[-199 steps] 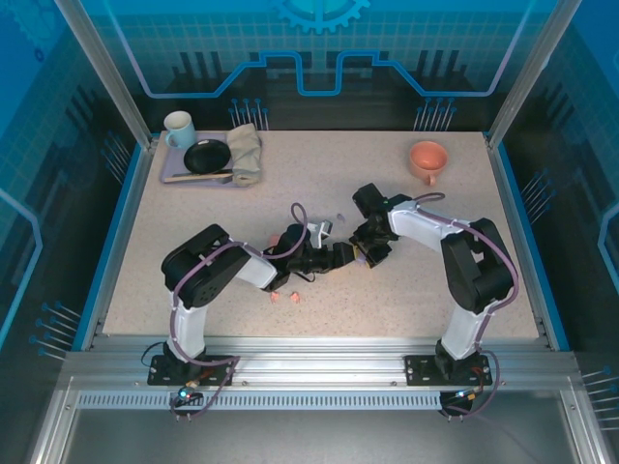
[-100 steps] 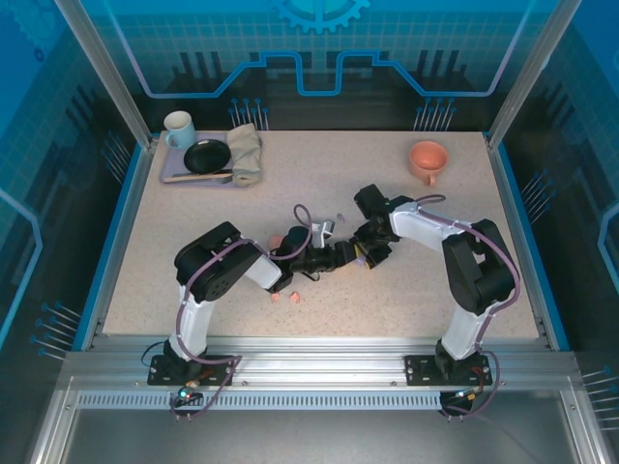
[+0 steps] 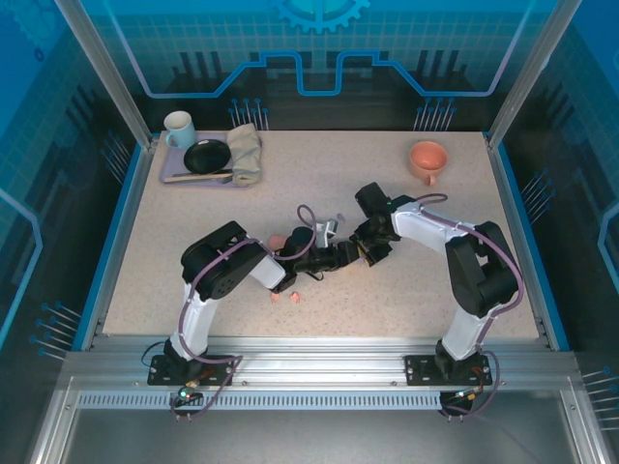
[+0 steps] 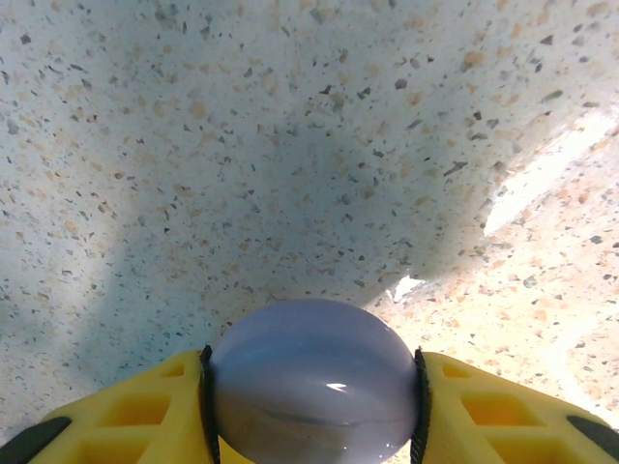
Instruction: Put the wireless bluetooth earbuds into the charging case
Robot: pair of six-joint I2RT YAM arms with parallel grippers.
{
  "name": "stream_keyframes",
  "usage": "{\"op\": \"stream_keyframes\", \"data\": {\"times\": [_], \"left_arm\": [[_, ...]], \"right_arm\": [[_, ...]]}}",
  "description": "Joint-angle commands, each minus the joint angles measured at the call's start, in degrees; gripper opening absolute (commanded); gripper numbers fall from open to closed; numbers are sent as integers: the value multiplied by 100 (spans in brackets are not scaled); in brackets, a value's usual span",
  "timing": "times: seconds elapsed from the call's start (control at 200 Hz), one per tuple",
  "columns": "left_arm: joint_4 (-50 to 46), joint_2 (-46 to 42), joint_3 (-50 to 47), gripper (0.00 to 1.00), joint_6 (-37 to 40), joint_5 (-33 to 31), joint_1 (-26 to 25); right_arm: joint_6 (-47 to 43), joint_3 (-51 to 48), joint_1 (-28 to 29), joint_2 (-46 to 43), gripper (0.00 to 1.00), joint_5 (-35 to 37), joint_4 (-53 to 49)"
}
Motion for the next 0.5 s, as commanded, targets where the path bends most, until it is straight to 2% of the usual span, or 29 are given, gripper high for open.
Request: {"op": "stream_keyframes", "data": {"times": [0.0,0.495], "left_arm": [[-419,274,70,50,-56,-241,-92],[-342,445,308,34,-142,-431,-96]], "right_arm": [[-10,-92,-24,-161,36,-143,-45],[4,-201,6,-203,35,-169,-28]]}}
